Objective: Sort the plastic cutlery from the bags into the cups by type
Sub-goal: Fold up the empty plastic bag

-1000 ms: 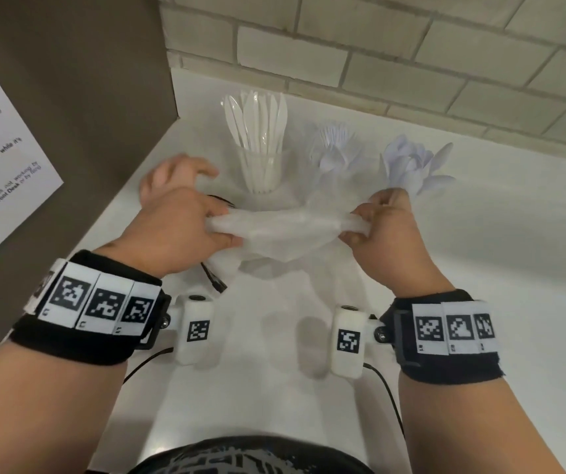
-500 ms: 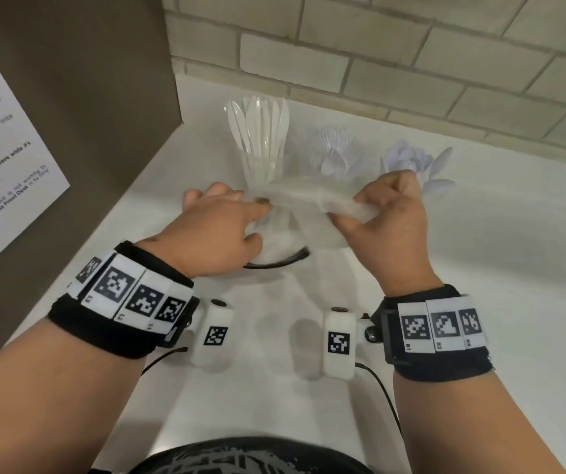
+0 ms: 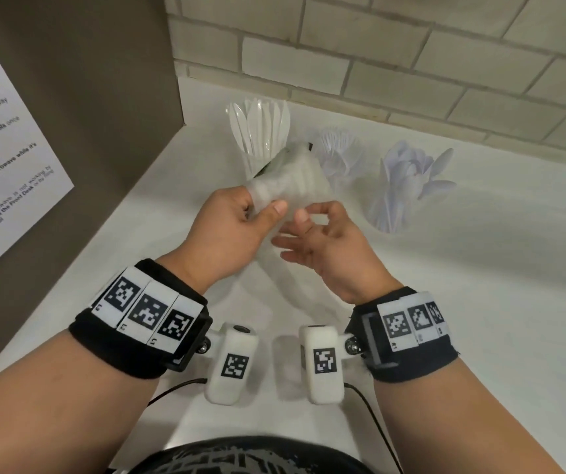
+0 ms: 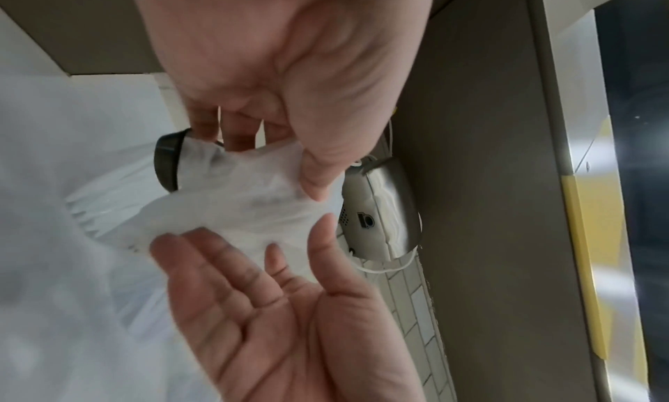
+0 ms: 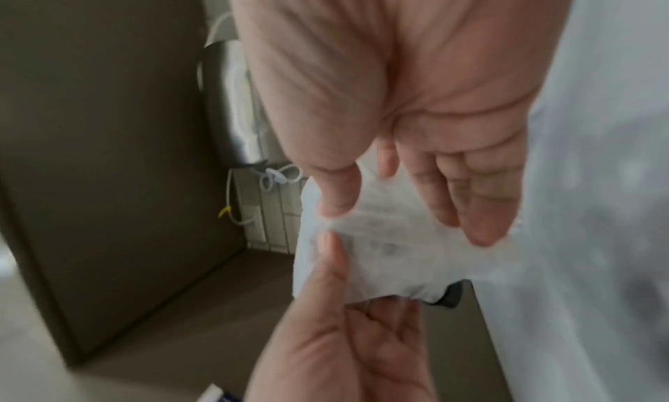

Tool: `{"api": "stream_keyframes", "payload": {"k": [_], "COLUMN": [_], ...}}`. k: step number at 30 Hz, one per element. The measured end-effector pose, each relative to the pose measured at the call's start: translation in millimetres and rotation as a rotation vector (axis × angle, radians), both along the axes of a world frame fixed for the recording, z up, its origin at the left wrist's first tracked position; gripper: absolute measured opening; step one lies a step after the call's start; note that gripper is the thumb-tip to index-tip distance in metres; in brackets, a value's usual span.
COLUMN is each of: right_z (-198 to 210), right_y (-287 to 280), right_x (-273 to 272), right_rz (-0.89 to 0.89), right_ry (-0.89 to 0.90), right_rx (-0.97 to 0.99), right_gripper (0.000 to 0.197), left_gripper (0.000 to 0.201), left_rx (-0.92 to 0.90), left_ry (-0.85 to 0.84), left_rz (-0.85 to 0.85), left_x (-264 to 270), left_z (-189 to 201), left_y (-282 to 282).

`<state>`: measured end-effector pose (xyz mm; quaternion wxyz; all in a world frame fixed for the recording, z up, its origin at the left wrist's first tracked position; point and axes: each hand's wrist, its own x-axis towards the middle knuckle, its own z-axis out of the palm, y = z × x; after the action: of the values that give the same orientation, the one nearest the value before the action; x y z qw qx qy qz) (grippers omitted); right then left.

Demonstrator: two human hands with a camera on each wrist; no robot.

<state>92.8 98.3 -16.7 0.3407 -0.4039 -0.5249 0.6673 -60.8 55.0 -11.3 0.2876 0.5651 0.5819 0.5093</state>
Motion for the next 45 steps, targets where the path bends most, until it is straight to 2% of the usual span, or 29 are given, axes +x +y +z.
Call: {"api": "stream_keyframes", "payload": {"k": [1,4,6,11,13,15,18,20,22,24,26,27,30,34,38,40,43,45], "right_z": [2,4,5,4,2,3,2,3,7,11,16,17,17,20,18,16,10,5], "right_y": [1,7,8,7,9,12,16,16,11,5,-1,-2,0,-2,-5,-4,-1,2], "right_x": [0,3,5,4,1,0,4,7,8,10,7,4,-5,-6,-6,-8,-10,-9], "right_rz": [-0.027,0.03,0.08,0.049,-0.026,-0.091,-0.088,-0.072,-0.098,-0.115,-0.033,0.014,0.001,0.056,0.075,0.026,-0.107,-0.169], "right_ry": [0.108,0.286,0.351,0.463,0.513,0.561,0.573,0.511,0.273,0.011,-0.048,-0.061,-0.178,-0.222,-0.174,-0.18,-0.198,-0.189], "right_rx": [-0.068,-0.125,-0.131,-0.154,-0.177,-0.198,-0.19,-0.177,-0.105,0.043,0.193,0.248,0.33,0.284,0.252,0.283,0.323,0.329], "right_gripper": [0.039,0.048,0.05,0.044,0.04,0.027,0.012,0.01,0.016,0.036,0.058,0.062,0.055,0.035,0.027,0.023,0.02,0.02], "left_gripper": [0.021,0.029,0.031,0.037,0.038,0.039,0.024,0.023,0.017,0.019,0.032,0.034,0.031,0.01,0.023,0.014,0.02,0.031], "left_rx": [-0.001,-0.046,-0.058,-0.105,-0.067,-0.047,-0.165,-0.18,-0.106,-0.051,-0.024,-0.013,-0.031,0.025,0.007,-0.039,-0.19,-0.32], "left_ry": [-0.062,-0.26,-0.298,-0.401,-0.457,-0.442,-0.547,-0.609,-0.602,-0.525,-0.43,-0.403,-0.416,-0.369,-0.399,-0.357,-0.301,-0.396], "left_rz": [-0.031,-0.161,-0.206,-0.249,-0.157,-0.041,-0.094,-0.106,0.027,0.196,0.28,0.277,0.214,0.16,0.053,0.004,-0.069,-0.174], "left_x": [2,8,5,4,6,7,10,11,9,4,-1,-1,2,-3,-8,-8,-14,-19], "left_z": [2,8,7,8,11,14,18,17,13,10,6,7,10,8,4,5,8,10], "left_y": [-2,-9,-8,-7,-2,2,3,3,5,8,10,9,6,-1,-3,-4,-7,-8]}}
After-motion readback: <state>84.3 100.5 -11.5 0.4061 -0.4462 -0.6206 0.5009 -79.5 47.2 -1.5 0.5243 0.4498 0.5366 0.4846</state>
